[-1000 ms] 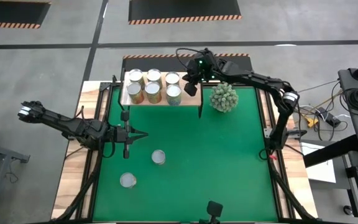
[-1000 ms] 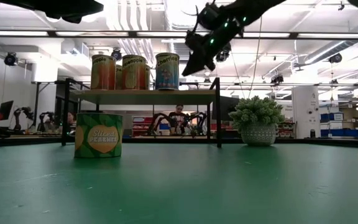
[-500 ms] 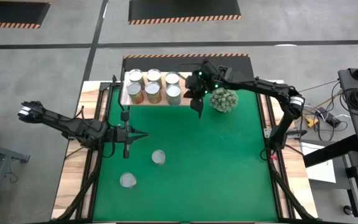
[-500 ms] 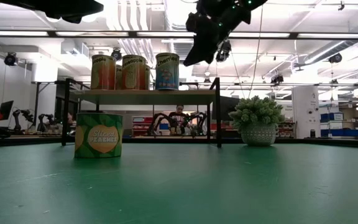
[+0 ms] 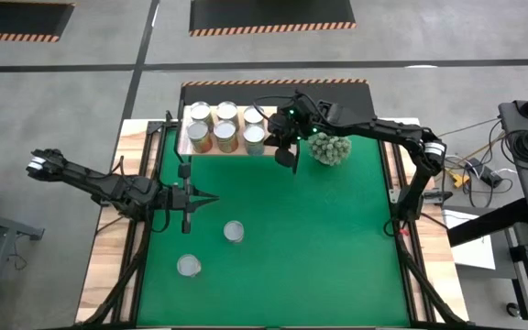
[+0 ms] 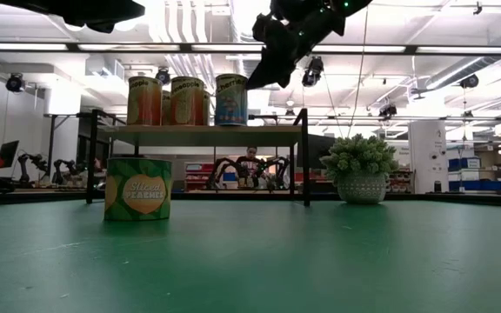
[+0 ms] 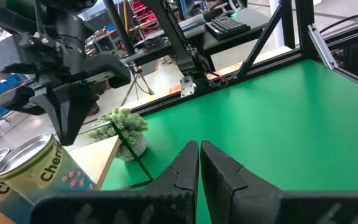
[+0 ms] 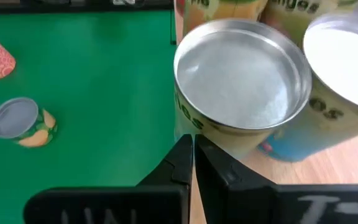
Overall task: Pick and place cans onto a shelf
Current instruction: Adjust the canned goods on the shelf
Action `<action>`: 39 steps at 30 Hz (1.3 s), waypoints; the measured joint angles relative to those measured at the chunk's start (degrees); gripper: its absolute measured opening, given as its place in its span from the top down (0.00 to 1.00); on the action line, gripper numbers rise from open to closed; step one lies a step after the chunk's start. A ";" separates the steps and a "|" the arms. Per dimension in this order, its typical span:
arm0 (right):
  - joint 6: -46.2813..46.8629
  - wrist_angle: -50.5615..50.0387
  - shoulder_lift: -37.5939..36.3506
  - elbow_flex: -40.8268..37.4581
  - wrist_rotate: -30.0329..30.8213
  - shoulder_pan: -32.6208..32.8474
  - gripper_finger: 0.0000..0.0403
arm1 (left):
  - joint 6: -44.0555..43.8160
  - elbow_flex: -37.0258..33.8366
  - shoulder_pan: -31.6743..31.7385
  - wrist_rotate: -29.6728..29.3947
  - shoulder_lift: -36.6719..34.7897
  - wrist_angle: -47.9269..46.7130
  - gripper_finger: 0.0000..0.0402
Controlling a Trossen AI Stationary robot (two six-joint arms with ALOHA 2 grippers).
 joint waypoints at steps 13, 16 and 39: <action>0.22 0.25 0.07 -0.39 -1.72 1.86 0.98 | -0.19 0.00 -0.02 0.00 0.00 -0.02 1.00; 0.19 2.20 0.09 -0.55 -1.70 2.54 0.98 | -0.19 0.00 0.00 0.00 0.00 -0.02 1.00; 1.27 2.76 -1.55 -0.58 4.48 3.26 0.98 | -0.68 0.00 -0.02 0.00 0.00 0.00 1.00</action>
